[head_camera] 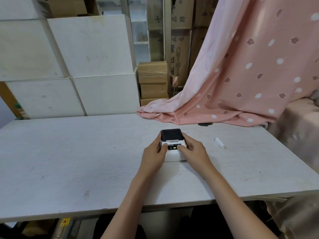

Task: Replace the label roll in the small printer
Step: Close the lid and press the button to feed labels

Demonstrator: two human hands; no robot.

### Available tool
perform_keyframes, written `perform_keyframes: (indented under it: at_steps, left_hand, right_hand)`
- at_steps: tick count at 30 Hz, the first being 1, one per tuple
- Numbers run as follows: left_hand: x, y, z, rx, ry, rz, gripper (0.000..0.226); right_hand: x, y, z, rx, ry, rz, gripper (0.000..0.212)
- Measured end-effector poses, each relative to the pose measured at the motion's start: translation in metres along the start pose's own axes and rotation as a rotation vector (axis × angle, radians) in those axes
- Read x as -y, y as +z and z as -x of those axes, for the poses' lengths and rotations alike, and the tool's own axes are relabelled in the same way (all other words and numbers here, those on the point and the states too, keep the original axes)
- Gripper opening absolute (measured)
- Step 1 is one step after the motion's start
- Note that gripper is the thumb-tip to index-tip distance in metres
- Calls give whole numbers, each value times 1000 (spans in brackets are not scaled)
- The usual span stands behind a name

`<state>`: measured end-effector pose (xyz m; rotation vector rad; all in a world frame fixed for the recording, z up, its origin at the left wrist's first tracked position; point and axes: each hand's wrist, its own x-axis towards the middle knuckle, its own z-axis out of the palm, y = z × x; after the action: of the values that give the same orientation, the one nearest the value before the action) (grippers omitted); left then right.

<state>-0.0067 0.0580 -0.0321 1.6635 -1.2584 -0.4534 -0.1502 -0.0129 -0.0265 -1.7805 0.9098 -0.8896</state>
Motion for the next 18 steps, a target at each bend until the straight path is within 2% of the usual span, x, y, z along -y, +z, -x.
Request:
perform_keyframes:
  at_steps: [18]
  left_hand:
    - [7, 3, -5, -26, -26, -32, 47]
  right_hand:
    - [0, 2, 0, -12, -6, 8, 56]
